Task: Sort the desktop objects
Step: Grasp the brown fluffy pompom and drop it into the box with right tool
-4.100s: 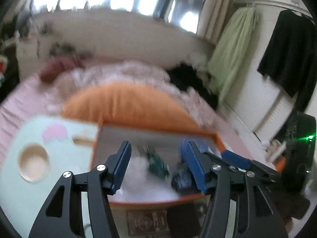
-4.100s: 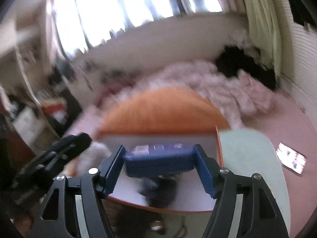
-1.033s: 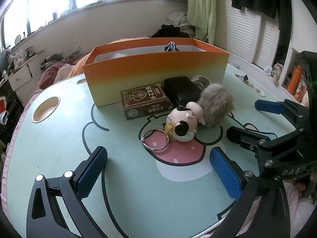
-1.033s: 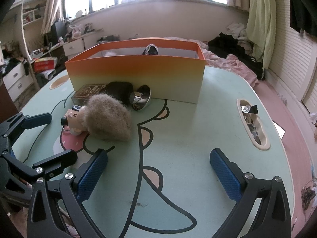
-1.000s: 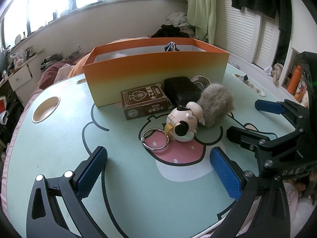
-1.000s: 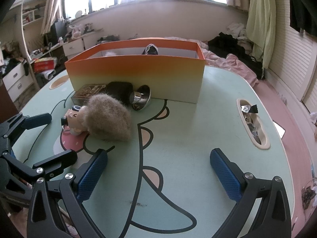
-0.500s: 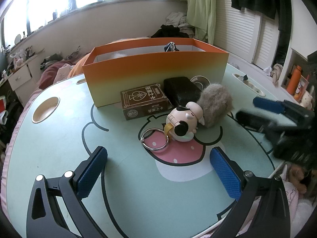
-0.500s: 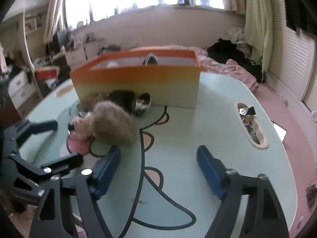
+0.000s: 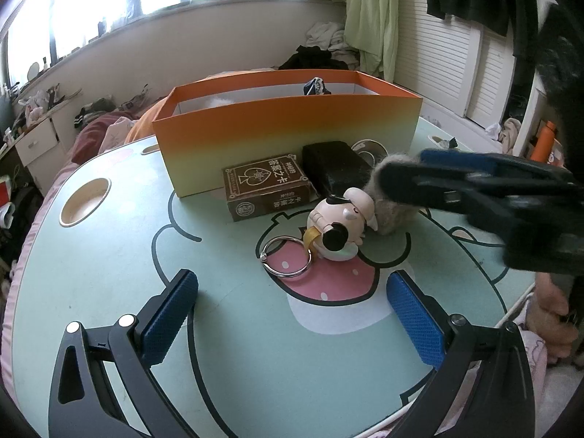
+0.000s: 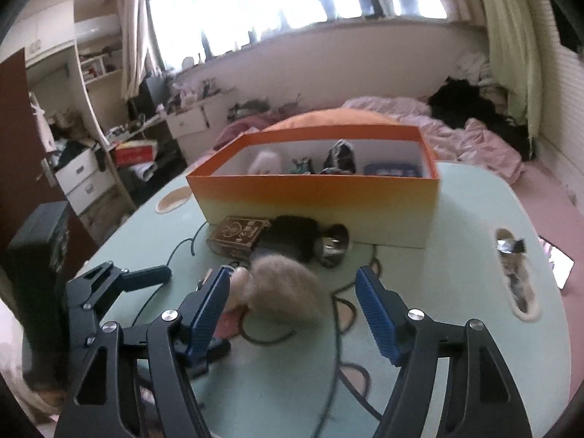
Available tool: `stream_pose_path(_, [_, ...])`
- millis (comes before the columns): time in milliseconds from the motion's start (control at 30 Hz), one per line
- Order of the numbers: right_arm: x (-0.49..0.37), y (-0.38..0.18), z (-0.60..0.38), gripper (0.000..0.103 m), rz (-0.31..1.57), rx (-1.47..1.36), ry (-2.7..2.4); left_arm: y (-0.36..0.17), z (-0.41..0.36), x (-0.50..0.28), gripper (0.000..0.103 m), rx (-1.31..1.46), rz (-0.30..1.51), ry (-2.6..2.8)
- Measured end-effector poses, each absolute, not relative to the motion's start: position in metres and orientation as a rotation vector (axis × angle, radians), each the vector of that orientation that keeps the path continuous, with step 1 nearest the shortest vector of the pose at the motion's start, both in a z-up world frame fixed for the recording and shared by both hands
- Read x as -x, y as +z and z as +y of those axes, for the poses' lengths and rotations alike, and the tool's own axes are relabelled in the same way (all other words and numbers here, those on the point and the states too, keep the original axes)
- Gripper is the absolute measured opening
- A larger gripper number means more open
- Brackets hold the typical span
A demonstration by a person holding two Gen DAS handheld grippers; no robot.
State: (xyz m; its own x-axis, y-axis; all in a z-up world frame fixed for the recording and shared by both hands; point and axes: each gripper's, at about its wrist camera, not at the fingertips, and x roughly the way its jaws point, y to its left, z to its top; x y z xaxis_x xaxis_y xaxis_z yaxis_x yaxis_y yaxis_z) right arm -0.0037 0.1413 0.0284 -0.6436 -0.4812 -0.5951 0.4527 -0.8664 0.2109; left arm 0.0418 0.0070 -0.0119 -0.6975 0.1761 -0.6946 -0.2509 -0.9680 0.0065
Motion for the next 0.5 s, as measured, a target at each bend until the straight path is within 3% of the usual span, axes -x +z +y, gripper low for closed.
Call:
stream_pose_path(33, [0.008,0.024,0.137,0.046,-0.045,-0.946,-2.437,-0.012,0.007,-0.042,0.103,1.084,0.144,2.692])
stream_pose_path(67, [0.01,0.02,0.136,0.025,-0.053,-0.978,-2.416,-0.011,0.007,-0.042,0.103,1.083,0.136,2.69])
stream_pose_path(333, [-0.024,0.038,0.184,0.024,-0.265,-0.72,-2.502,0.024,0.019,-0.05,0.102,0.909,0.17,2.728])
stream_pose_path(400, [-0.025,0.041,0.192,0.024,-0.307,-0.697,-2.533,0.032,0.027,-0.04,0.089,0.918,0.145,2.694])
stream_pose_path(467, [-0.024,0.042,0.194,0.024,-0.328,-0.688,-2.541,0.027,0.033,-0.025,0.054,0.993,0.126,2.647])
stream_pose_path(500, [-0.024,0.043,0.195,0.024,-0.329,-0.685,-2.549,0.022,0.032,-0.016,0.045,1.048,0.115,2.617])
